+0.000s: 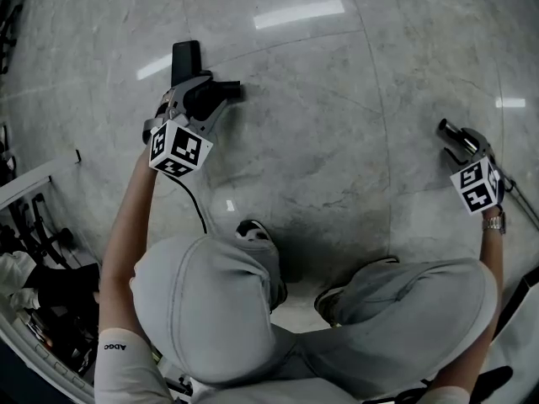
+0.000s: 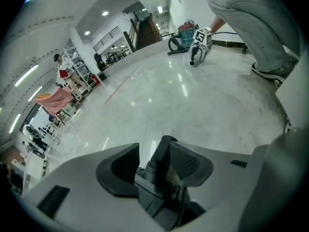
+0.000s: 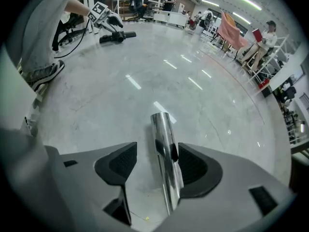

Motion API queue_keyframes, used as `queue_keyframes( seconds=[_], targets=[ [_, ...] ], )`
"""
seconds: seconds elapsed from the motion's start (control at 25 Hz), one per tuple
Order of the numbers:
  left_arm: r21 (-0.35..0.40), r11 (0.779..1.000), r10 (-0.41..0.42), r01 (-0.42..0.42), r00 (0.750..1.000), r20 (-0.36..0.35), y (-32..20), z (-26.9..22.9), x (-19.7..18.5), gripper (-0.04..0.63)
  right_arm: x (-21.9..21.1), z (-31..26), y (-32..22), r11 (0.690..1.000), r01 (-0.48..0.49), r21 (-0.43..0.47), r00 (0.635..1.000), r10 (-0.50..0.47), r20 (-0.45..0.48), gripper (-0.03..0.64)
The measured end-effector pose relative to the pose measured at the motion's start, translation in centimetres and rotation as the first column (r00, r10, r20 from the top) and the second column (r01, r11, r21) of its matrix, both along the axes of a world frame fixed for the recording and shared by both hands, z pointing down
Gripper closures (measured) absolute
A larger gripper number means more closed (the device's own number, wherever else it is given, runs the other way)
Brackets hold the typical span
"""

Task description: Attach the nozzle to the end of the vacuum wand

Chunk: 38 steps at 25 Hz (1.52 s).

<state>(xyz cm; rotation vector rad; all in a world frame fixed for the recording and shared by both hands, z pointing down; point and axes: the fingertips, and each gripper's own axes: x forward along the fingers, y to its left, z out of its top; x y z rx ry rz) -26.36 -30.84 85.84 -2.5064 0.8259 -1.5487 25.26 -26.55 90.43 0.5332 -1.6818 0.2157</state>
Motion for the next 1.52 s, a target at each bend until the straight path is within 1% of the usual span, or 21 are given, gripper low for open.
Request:
queue_keyframes(
  seconds=[0.08,0.2,0.28,0.36,0.44,0.52,0.64,0.76,0.96,1.08,1.16,1.28,1.4,1.44,1.52],
  targets=[
    [-0.032,0.999,0.045,-0.043,0.997,0.057,0.5,0.9,-0.5,0.405,0.4,0.2,-0.1,1.000,0.006,-0.003,1.000,-0.006,-0.023,0.377],
    [-0.058,0.995,0.085,-0.078,0.988,0.129,0.5,1.8,-1.3,0.402,1.6,0.5,-0.4,1.000,-0.015,-0.002,0.998,0.015,-0.057,0.377],
    [-0.087,0.992,0.110,-0.096,0.979,0.173,0.6,2.5,-1.7,0.402,2.5,0.9,-0.2,1.000,-0.026,-0.006,0.997,0.026,-0.075,0.377],
    [-0.131,0.984,0.146,-0.119,0.965,0.217,0.9,3.4,-2.0,0.402,3.0,1.3,0.3,1.000,-0.022,-0.012,0.995,0.021,-0.093,0.377],
    [-0.169,0.977,0.171,-0.132,0.955,0.242,0.8,4.1,-2.1,0.399,3.1,1.5,0.6,1.000,-0.013,-0.013,0.994,0.012,-0.104,0.378],
    [-0.190,0.973,0.182,-0.133,0.946,0.267,0.4,4.7,-2.4,0.399,3.2,1.6,0.4,1.000,-0.020,-0.017,0.995,0.018,-0.103,0.379],
    [-0.201,0.968,0.208,-0.151,0.930,0.304,0.1,5.4,-2.7,0.399,3.3,1.7,0.3,0.999,-0.031,-0.032,0.995,0.028,-0.092,0.378],
    [-0.192,0.965,0.236,-0.180,0.914,0.330,-0.1,5.7,-2.8,0.399,3.3,1.7,0.3,0.999,-0.041,-0.028,0.995,0.038,-0.088,0.379],
    [-0.179,0.968,0.227,-0.176,0.917,0.329,-0.1,5.5,-2.4,0.399,2.9,1.1,0.7,0.999,-0.034,-0.015,0.997,0.033,-0.069,0.378],
    [-0.177,0.967,0.226,-0.182,0.934,0.277,0.2,4.4,-1.4,0.399,2.4,0.5,1.1,1.000,-0.024,-0.008,0.999,0.023,-0.044,0.378],
    [-0.184,0.961,0.248,-0.208,0.940,0.233,0.5,3.3,0.2,0.399,2.4,-0.2,1.5,1.000,-0.024,-0.004,0.999,0.024,-0.037,0.379],
    [-0.214,0.939,0.312,-0.269,0.928,0.202,1.5,1.5,2.6,0.399,2.1,-1.1,2.4,1.000,0.002,-0.010,1.000,-0.002,-0.024,0.379],
    [-0.246,0.918,0.357,-0.311,0.919,0.170,1.7,0.0,5.3,0.399,2.7,-1.9,2.9,1.000,0.023,0.000,1.000,-0.023,-0.013,0.379],
    [-0.257,0.908,0.377,-0.330,0.912,0.161,1.8,-0.5,6.4,0.399,3.1,-2.2,3.1,1.000,0.015,0.005,1.000,-0.015,-0.010,0.379],
    [-0.283,0.881,0.433,-0.380,0.887,0.157,2.3,-1.3,8.4,0.399,4.0,-2.4,3.1,1.000,-0.002,0.014,1.000,0.002,-0.001,0.379]
  ],
)
